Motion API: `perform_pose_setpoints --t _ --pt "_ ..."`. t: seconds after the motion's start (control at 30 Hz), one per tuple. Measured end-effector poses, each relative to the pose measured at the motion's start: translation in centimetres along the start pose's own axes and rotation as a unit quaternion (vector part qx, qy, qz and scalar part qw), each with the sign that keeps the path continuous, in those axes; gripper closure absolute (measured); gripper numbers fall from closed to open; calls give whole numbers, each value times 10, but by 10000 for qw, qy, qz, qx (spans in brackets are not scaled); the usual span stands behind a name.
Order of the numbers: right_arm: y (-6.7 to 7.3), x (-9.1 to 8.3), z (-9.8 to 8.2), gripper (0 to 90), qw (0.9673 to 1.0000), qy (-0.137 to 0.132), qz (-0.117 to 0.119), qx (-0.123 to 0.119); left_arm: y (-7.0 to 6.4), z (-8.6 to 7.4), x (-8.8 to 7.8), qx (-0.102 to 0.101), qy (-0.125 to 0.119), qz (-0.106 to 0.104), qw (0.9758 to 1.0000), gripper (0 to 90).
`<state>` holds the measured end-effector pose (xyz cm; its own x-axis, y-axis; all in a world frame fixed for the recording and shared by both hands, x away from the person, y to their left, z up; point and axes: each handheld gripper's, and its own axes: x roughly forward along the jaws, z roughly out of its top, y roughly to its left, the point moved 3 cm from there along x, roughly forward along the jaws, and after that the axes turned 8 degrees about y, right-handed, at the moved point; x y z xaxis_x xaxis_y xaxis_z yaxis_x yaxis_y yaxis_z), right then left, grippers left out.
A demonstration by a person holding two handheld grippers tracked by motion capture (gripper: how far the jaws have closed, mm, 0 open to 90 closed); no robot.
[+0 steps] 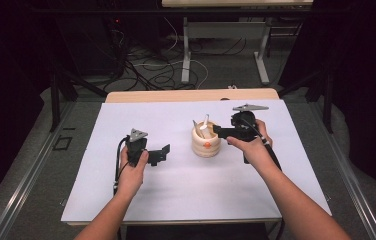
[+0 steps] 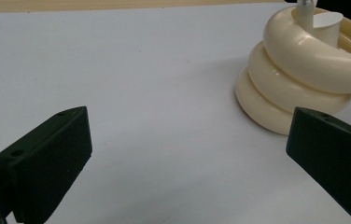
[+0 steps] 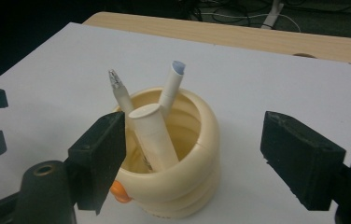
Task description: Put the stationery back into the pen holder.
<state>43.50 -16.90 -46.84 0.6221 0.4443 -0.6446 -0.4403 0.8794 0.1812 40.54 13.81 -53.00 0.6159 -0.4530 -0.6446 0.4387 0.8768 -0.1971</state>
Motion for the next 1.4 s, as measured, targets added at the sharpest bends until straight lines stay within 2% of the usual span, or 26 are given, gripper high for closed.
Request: perform_pose_setpoints --t 0.17,0.27,0.4,0.57,0.77,1.03,1.2,1.4 --pt "-12 -7 -7 187 9998 -160 -114 -23 7 1 -2 -65 -73 54 9999 1" --pt "-19 -13 -13 190 9996 -198 -177 48 11 1 -3 -59 -73 114 9999 1" --pt "-27 -16 -24 197 9995 -199 -178 161 16 1 -3 -89 -80 147 9998 1" --pt "-38 -16 -39 176 9994 -157 -246 178 20 1 -4 -134 -93 176 9997 1" --pt "-52 -16 -56 171 9985 -83 -351 411 24 0 -4 -170 -84 222 9996 1" --pt "-63 -11 -69 158 9984 -188 -441 290 30 -1 -4 -148 -36 238 9996 1" --pt "-68 -9 -76 140 9977 -215 -526 364 32 -1 -4 -174 -19 237 9996 1" --pt "-73 -8 -83 69 9975 -167 -599 335 35 -2 -4 -183 -9 230 9996 1"
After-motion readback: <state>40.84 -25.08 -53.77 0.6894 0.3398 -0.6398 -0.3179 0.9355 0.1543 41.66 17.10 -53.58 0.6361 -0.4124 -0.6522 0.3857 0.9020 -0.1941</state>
